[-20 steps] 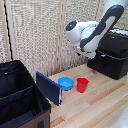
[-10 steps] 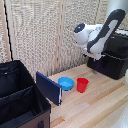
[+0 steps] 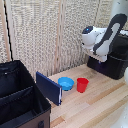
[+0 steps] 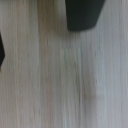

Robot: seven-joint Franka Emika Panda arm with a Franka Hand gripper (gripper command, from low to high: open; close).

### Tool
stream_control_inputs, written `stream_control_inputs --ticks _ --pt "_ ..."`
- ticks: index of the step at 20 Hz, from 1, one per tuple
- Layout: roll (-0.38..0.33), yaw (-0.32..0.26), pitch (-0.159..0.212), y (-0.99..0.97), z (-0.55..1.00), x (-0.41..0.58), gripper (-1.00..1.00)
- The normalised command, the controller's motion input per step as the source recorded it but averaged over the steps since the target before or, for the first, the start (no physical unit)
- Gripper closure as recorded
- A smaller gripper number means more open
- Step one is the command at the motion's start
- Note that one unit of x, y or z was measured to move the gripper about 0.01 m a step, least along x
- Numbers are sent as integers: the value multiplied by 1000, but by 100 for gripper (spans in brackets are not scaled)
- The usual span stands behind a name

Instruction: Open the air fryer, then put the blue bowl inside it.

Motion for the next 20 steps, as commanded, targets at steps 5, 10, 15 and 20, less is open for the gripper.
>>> stream_control_inputs --ticks 5,10,15,20 --pt "-28 99 0 -622 -11 -120 -100" --pt "-54 59 36 -457 1 -160 -100" --pt "-13 -1 16 -66 5 18 100" --pt "18 -1 25 39 8 14 100"
